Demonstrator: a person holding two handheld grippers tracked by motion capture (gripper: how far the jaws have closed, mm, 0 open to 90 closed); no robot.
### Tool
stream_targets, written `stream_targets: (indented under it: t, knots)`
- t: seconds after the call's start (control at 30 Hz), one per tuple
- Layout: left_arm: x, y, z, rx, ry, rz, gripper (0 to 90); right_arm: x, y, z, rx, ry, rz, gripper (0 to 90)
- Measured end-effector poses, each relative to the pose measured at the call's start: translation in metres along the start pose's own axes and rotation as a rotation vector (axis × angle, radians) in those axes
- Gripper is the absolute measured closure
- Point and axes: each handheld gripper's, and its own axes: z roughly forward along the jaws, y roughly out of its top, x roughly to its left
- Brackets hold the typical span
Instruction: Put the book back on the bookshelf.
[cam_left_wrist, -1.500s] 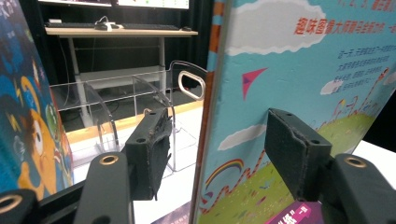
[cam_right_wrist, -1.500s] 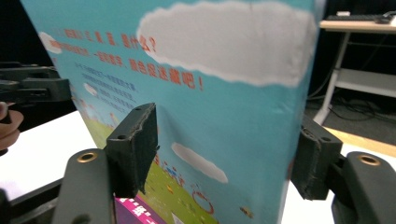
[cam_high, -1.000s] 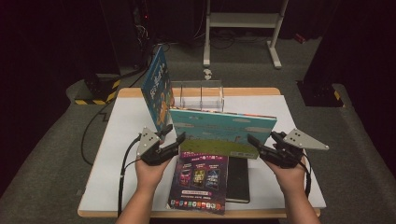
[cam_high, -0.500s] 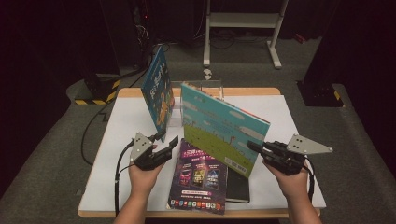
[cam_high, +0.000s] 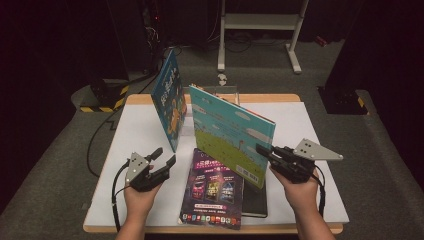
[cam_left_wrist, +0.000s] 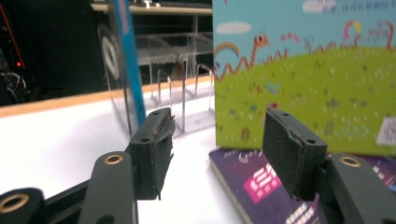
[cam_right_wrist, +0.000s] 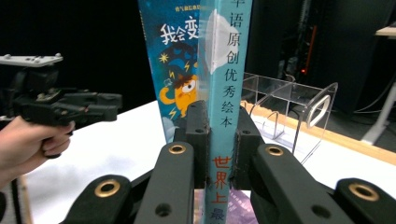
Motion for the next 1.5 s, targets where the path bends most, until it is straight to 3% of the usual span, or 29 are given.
stream_targets:
  t: [0.13, 0.33, 0.6, 0.87, 1.17, 1.4, 1.5]
  knots:
    - [0.005, -0.009, -0.004, 0.012, -0.001, -0.027, 43.0, 0.010, 0.006, 0.014, 0.016, -0.031, -0.022, 81.3]
    - [0.008, -0.010, -0.008, 0.008, -0.012, -0.047, 42.9, 0.020, 0.014, 0.036, 0.034, -0.072, -0.024, 81.1]
    - [0.008, -0.006, -0.010, -0.003, -0.021, -0.046, 43.3, 0.032, 0.025, 0.059, 0.059, -0.112, -0.029, 81.0]
    - [0.002, 0.002, -0.007, -0.005, -0.040, -0.034, 44.8, 0.040, 0.027, 0.070, 0.065, -0.139, -0.038, 80.9]
    - [-0.020, 0.030, 0.021, 0.003, -0.050, -0.002, 51.5, 0.043, 0.026, 0.069, 0.065, -0.141, -0.037, 80.6]
    - [-0.035, 0.049, 0.044, -0.018, -0.085, -0.030, 54.0, 0.047, 0.024, 0.070, 0.060, -0.145, -0.041, 80.6]
    - [-0.042, 0.059, 0.058, -0.012, -0.062, 0.000, 56.7, 0.048, 0.024, 0.070, 0.057, -0.150, -0.044, 80.6]
